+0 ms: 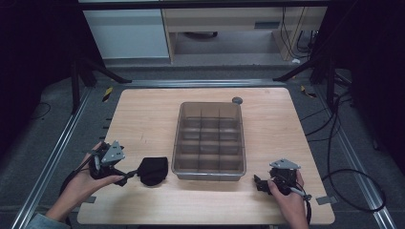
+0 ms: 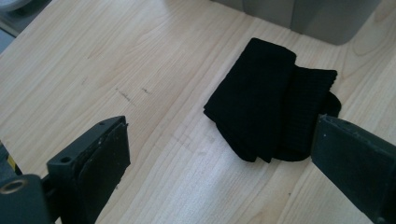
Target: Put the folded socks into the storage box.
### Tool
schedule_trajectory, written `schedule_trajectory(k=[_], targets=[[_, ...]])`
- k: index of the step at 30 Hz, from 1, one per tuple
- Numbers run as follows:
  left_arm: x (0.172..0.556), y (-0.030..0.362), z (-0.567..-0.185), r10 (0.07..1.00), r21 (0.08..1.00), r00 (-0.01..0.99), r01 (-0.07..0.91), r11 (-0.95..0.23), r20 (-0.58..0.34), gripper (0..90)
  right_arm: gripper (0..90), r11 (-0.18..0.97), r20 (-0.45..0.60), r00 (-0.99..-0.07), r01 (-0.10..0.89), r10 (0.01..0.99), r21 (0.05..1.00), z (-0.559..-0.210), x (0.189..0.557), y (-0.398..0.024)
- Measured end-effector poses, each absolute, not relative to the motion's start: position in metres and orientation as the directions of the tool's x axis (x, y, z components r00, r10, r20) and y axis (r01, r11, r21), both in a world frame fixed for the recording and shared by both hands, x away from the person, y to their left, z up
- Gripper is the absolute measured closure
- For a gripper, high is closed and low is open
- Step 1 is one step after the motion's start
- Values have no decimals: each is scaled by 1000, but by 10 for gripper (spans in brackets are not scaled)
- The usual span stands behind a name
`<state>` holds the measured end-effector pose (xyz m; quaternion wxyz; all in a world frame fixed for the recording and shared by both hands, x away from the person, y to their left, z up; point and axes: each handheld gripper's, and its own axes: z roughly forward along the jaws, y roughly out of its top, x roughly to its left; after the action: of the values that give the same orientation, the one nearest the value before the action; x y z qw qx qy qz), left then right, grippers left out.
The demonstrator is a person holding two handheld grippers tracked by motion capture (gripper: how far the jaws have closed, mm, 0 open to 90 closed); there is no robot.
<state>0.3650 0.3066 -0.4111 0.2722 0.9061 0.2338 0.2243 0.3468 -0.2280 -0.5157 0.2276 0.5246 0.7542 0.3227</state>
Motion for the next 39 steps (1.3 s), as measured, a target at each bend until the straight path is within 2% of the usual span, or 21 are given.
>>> schedule_trajectory(k=[17,27,39], targets=[[369,280,-405,444,534,840,231,-813,313,50,6,242,-6,-347,644,938,726,-516,347,-228],[372,262,-406,381,518,876,188,-834,297,62,6,242,-4,-347,644,938,725,-516,347,-228],[368,244,-407,270,475,908,93,-875,320,86,7,244,-5,-350,644,937,725,-516,346,-228]])
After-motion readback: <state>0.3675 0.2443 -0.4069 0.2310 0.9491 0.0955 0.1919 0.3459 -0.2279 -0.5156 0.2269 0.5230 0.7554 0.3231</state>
